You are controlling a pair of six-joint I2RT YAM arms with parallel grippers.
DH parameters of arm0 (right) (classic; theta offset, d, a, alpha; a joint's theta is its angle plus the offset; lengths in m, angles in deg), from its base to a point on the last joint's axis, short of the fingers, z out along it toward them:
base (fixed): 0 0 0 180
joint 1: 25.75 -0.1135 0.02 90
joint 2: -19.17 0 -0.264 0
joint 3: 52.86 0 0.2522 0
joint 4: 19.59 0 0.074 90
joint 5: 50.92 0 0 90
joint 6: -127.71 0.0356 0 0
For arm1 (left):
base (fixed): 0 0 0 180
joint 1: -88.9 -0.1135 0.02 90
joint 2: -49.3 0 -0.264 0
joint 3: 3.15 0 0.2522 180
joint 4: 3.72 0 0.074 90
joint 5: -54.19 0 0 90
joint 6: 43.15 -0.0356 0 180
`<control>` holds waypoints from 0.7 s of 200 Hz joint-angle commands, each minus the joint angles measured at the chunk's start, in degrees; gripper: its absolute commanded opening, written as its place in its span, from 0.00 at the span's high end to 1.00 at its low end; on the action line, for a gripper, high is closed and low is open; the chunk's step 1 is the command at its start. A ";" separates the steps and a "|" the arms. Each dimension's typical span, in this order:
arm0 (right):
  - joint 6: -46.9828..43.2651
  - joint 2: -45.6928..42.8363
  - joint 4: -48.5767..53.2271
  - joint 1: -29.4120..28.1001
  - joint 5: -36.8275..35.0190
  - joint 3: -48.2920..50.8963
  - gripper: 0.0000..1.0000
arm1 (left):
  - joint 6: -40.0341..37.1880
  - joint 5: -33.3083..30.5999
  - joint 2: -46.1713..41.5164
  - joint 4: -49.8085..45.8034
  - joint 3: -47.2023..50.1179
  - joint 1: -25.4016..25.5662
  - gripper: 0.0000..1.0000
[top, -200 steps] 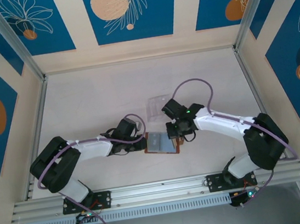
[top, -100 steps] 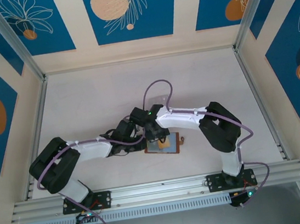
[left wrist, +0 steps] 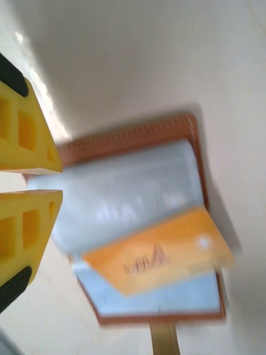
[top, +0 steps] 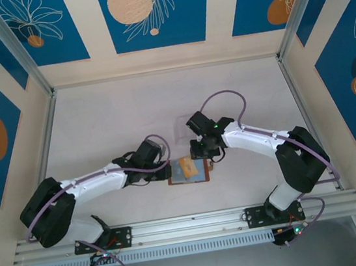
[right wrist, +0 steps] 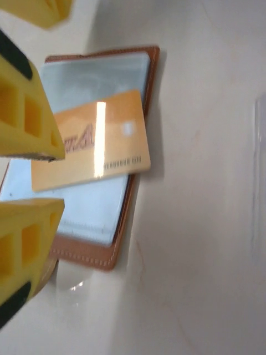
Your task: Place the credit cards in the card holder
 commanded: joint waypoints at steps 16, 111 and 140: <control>-2.49 -0.62 -4.24 1.91 7.20 3.08 0.75 | -2.38 1.49 5.06 -3.24 -9.46 1.40 0.84; -3.71 2.32 -10.29 3.98 12.59 5.65 0.62 | -1.18 -0.47 20.71 1.75 -10.33 1.40 0.87; -4.48 5.25 -13.03 4.26 14.85 6.15 0.57 | 1.24 -2.07 21.92 2.70 -7.31 1.40 0.88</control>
